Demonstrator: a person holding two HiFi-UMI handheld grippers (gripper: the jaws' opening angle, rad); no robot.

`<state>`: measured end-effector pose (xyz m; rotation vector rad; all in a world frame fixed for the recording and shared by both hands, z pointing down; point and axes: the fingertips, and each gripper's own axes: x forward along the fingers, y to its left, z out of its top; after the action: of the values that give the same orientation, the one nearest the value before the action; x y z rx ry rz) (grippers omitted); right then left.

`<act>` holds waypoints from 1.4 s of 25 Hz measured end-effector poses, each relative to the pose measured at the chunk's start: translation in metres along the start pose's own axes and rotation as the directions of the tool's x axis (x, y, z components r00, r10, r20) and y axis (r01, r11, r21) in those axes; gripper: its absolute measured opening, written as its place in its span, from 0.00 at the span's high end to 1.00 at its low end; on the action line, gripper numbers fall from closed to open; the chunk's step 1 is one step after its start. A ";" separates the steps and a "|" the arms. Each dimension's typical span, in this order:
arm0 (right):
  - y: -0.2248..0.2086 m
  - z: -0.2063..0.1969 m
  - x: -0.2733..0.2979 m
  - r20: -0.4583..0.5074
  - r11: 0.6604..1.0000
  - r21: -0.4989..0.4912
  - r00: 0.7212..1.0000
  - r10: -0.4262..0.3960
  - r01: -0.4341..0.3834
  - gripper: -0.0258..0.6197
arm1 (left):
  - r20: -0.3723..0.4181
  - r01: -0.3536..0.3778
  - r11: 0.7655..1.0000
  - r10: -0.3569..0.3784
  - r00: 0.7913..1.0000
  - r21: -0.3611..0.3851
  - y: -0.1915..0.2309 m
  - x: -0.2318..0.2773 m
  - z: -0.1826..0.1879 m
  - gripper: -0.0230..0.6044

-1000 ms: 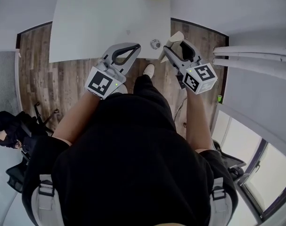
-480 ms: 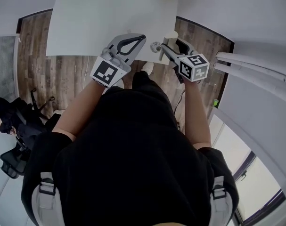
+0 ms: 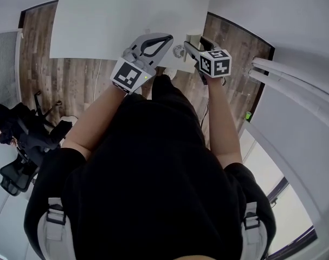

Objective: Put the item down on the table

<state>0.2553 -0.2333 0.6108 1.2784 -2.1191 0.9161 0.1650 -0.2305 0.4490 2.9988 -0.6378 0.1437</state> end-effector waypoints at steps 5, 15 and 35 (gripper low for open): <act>-0.016 -0.015 0.032 -0.079 1.000 0.004 0.997 -0.018 0.019 0.53 | -0.026 -0.018 1.000 0.018 1.000 -0.022 0.008 0.012 -0.012 0.97; -0.028 -0.020 0.058 -0.115 1.000 0.000 0.993 -0.004 0.004 0.53 | -0.078 -0.035 0.999 0.034 0.996 -0.010 0.000 0.039 -0.029 0.97; -0.015 -0.042 0.121 -0.279 0.990 -0.141 0.960 -0.015 -0.025 0.53 | -0.121 -0.133 0.991 0.128 0.984 -0.033 0.025 0.018 -0.040 0.97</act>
<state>0.2193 -0.2746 0.7272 1.0076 -1.9289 0.8730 0.1682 -0.2573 0.4921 2.8824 -0.8132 0.3103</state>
